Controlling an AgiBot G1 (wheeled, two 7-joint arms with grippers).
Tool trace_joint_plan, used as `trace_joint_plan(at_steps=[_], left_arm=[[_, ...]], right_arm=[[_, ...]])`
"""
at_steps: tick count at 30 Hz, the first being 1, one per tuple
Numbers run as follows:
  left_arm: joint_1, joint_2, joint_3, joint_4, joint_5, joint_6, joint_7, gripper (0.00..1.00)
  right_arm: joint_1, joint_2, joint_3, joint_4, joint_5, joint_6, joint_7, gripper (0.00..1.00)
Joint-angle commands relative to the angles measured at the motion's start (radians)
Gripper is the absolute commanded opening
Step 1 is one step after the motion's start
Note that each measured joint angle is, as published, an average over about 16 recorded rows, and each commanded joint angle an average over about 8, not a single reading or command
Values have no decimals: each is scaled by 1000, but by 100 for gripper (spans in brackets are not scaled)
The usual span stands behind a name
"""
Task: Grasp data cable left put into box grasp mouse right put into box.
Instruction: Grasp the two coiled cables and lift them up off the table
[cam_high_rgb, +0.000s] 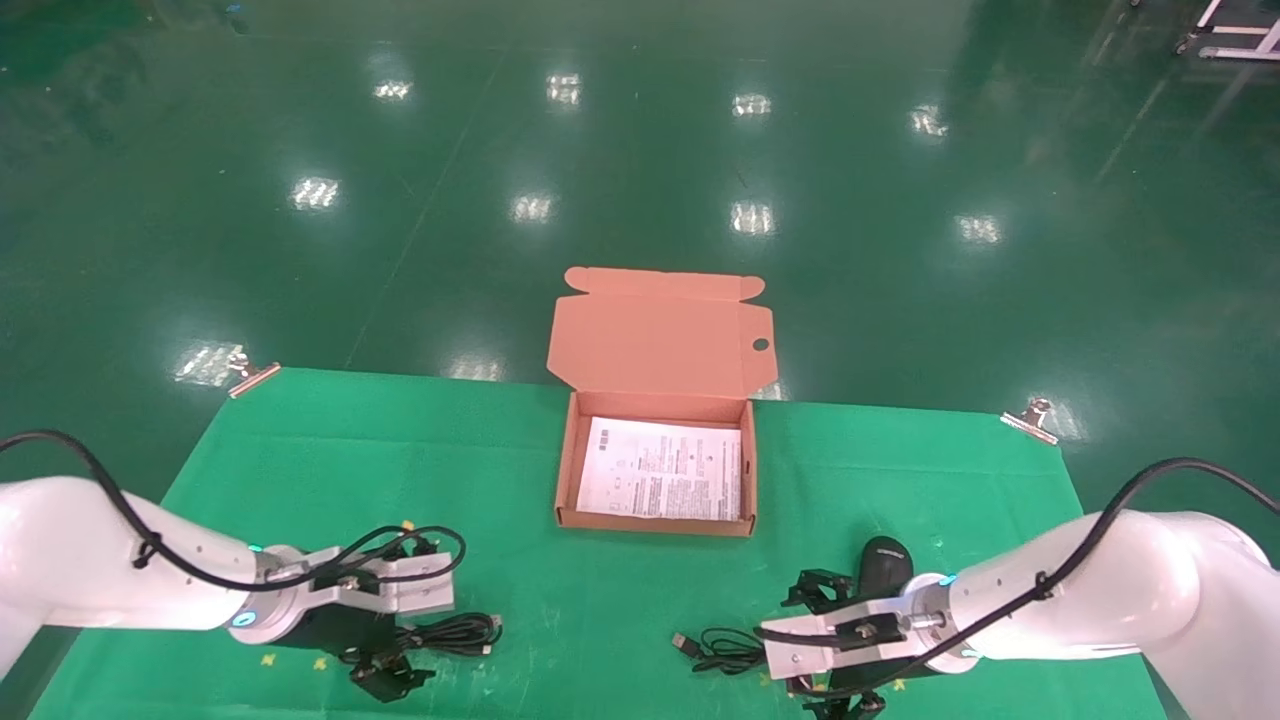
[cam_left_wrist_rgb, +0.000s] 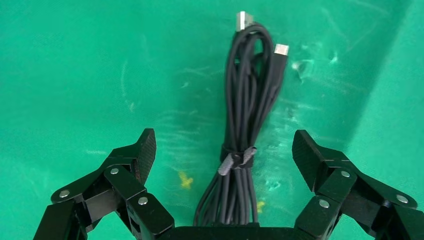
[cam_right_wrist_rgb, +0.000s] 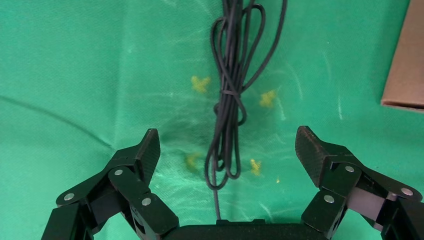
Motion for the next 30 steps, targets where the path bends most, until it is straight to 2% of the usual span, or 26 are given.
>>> trace_joint_plan(at_steps=[1, 30], left_arm=[[-2, 5, -2, 25, -4, -7, 14, 0], [0, -1, -1, 4, -4, -1, 6, 0]], right_arm=[[2, -10, 0, -24, 1, 8, -8, 0], [1, -2, 1, -6, 1, 2, -2, 0]])
